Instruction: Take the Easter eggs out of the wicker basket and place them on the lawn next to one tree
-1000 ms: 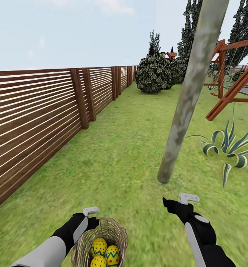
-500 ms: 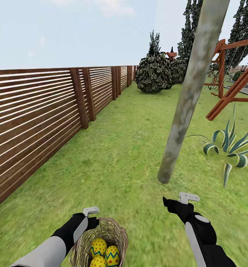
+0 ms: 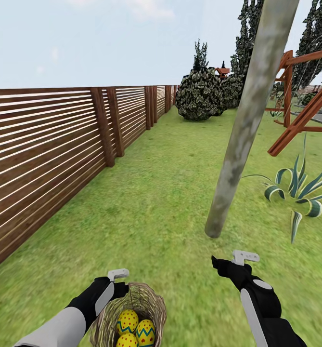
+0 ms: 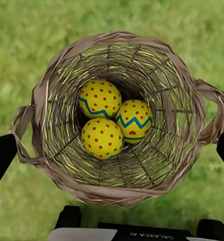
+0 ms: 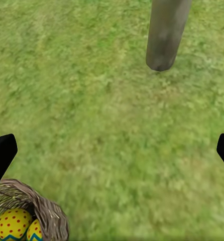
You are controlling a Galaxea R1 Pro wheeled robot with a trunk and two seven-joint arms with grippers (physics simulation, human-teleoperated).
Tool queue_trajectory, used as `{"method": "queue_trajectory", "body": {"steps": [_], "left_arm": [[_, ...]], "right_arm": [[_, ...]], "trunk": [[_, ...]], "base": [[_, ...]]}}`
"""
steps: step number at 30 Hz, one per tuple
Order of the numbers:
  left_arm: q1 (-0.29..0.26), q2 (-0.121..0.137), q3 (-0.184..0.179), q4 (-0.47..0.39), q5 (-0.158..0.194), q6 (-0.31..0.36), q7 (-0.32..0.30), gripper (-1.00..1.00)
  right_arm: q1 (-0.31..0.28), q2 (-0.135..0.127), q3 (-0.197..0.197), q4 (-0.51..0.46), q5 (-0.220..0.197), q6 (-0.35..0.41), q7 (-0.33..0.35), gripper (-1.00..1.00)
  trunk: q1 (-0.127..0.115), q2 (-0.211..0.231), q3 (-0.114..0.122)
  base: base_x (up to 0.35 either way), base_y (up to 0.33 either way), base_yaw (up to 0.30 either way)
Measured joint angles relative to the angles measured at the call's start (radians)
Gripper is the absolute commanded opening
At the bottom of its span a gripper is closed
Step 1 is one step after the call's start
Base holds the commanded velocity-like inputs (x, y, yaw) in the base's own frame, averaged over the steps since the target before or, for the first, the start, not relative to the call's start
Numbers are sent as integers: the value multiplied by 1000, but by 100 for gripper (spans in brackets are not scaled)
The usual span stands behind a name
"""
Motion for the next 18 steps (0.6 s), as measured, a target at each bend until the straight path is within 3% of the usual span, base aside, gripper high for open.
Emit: {"method": "queue_trajectory", "body": {"steps": [18], "left_arm": [[0,0,1,0,0,12,-5,100]], "right_arm": [[-1,0,0,0,0,0,0,100]], "trunk": [[69,-126,-57]], "base": [[0,0,0]]}}
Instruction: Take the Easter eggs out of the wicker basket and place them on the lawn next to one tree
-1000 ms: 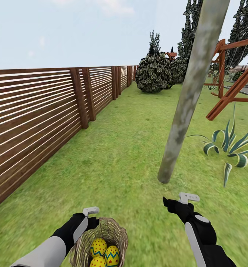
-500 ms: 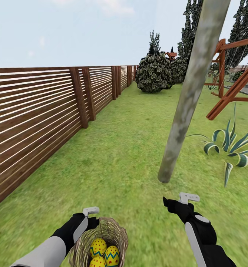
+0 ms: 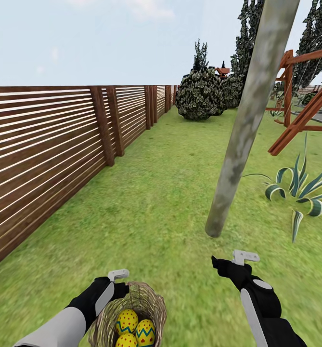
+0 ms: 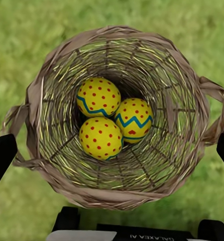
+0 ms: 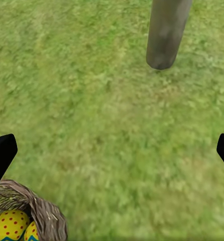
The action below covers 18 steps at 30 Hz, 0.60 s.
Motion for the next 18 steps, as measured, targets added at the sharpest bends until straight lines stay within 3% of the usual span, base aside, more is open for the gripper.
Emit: {"method": "queue_trajectory", "body": {"steps": [18], "left_arm": [[0,0,-1,0,0,-2,1,100]], "right_arm": [[0,0,-3,0,0,0,0,100]], "trunk": [[69,-126,-56]], "base": [[0,0,0]]}}
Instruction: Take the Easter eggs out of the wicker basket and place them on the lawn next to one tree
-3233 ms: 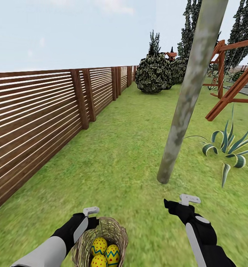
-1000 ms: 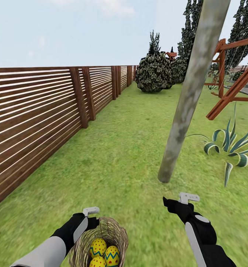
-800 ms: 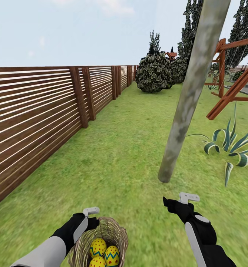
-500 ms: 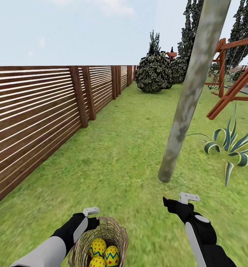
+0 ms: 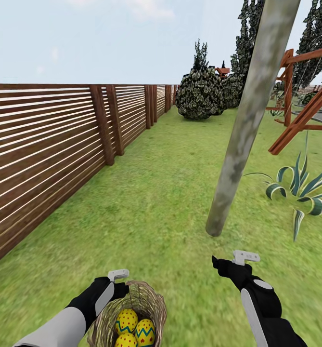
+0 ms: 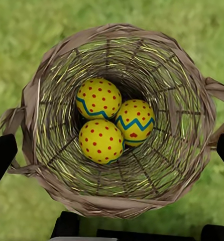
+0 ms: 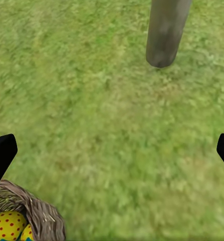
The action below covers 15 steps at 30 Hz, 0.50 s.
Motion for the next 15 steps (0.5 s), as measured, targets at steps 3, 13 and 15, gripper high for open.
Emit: {"method": "queue_trajectory", "body": {"steps": [3,13,15], "left_arm": [[0,0,0,0,0,-1,-1,100],[0,0,1,-1,0,-3,-1,100],[0,0,1,0,0,-2,-2,100]], "right_arm": [[0,0,0,0,0,0,0,100],[0,0,-1,0,0,0,0,100],[0,0,-1,0,0,0,0,100]], "trunk": [[12,-21,-9],[50,-91,-41],[58,-105,-47]], "base": [[0,0,0],[0,0,0],[0,0,0]]}}
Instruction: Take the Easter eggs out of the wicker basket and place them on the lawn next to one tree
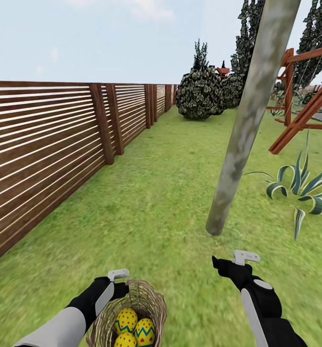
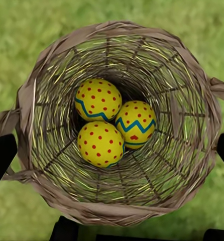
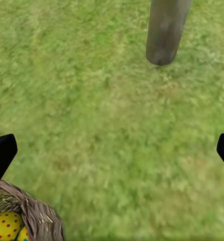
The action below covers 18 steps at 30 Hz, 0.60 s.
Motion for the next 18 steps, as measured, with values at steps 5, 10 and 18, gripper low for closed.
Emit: {"method": "queue_trajectory", "body": {"steps": [5,10,18], "left_arm": [[0,0,0,1,0,3,-1,100],[0,0,1,2,2,8,-3,100],[-1,0,2,4,3,10,-3,100]], "right_arm": [[0,0,0,1,0,0,0,100],[0,0,-1,1,0,0,0,100],[0,0,-2,2,0,0,0,100]], "trunk": [[19,-35,-16],[38,-70,-31],[69,-126,-56]], "base": [[0,0,0],[0,0,0],[0,0,0]]}}
